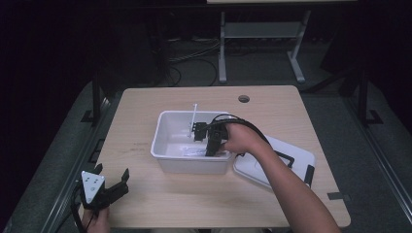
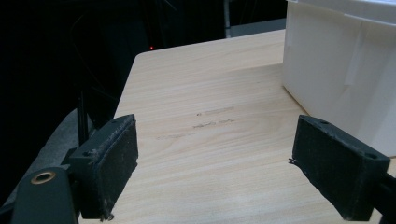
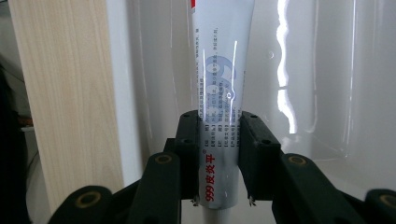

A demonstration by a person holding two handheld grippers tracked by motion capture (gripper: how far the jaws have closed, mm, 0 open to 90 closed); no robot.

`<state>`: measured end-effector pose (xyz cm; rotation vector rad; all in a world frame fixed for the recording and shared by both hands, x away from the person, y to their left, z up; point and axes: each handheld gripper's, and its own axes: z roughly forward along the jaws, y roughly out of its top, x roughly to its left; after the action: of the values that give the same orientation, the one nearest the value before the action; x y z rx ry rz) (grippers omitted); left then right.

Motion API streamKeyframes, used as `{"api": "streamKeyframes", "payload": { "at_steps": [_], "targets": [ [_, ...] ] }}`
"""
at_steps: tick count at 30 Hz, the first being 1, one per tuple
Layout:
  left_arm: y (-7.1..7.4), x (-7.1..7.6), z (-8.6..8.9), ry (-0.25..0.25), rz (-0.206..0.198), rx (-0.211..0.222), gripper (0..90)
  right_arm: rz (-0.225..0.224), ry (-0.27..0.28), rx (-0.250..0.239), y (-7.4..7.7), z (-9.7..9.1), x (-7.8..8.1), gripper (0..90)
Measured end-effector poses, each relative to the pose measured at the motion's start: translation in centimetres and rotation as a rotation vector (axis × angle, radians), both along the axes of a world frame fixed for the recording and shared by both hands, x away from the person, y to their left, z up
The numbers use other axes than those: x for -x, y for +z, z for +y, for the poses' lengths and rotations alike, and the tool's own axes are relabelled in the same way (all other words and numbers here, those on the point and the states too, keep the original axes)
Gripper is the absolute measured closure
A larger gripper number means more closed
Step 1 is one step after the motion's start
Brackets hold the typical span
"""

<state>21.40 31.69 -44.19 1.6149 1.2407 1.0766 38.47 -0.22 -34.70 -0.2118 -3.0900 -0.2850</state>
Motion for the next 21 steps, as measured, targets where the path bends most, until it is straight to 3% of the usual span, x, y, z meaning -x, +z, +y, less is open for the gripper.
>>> {"api": "streamKeyframes", "payload": {
  "at_steps": [21],
  "targets": [
    [0.0, 0.0, 0.0, 0.001, 0.000, 0.002, 13.6, 0.032, -0.021, 0.003, -1.3, -0.1, -0.6, 66.8]
  ]
}}
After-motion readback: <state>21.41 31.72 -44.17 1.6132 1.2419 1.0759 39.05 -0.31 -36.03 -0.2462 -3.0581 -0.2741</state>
